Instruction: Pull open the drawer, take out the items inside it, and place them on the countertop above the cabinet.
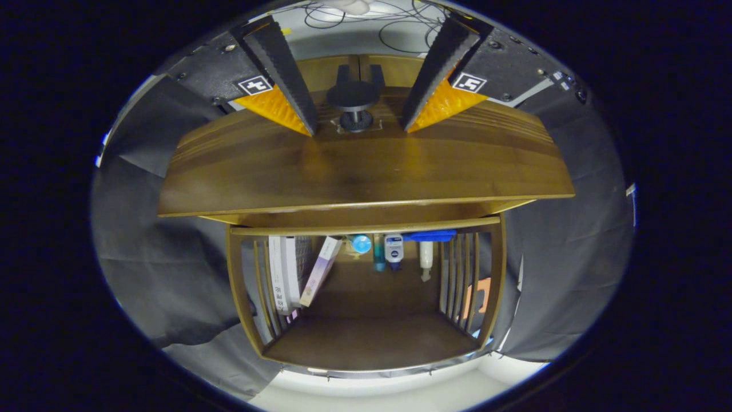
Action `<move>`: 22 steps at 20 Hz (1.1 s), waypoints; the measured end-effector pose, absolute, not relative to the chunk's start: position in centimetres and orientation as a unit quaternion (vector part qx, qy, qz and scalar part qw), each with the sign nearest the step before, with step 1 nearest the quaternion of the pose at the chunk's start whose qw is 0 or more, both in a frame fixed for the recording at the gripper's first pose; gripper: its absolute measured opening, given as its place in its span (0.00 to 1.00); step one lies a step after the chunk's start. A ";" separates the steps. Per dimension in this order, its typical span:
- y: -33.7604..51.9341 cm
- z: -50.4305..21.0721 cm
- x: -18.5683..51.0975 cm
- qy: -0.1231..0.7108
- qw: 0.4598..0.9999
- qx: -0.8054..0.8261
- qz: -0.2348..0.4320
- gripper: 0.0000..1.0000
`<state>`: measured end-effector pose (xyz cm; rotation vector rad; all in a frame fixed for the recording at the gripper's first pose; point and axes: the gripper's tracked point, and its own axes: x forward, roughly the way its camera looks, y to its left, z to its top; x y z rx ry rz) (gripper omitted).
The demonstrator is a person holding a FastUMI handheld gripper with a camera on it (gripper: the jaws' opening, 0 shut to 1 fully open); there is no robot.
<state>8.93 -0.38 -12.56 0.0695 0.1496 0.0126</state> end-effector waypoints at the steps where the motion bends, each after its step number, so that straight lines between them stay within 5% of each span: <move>1: -0.3 -12.5 9.6 0.077 0.996 0.035 0.005 0.99; 22: 0.4 -10.9 19.5 0.103 0.994 0.032 -0.008 0.99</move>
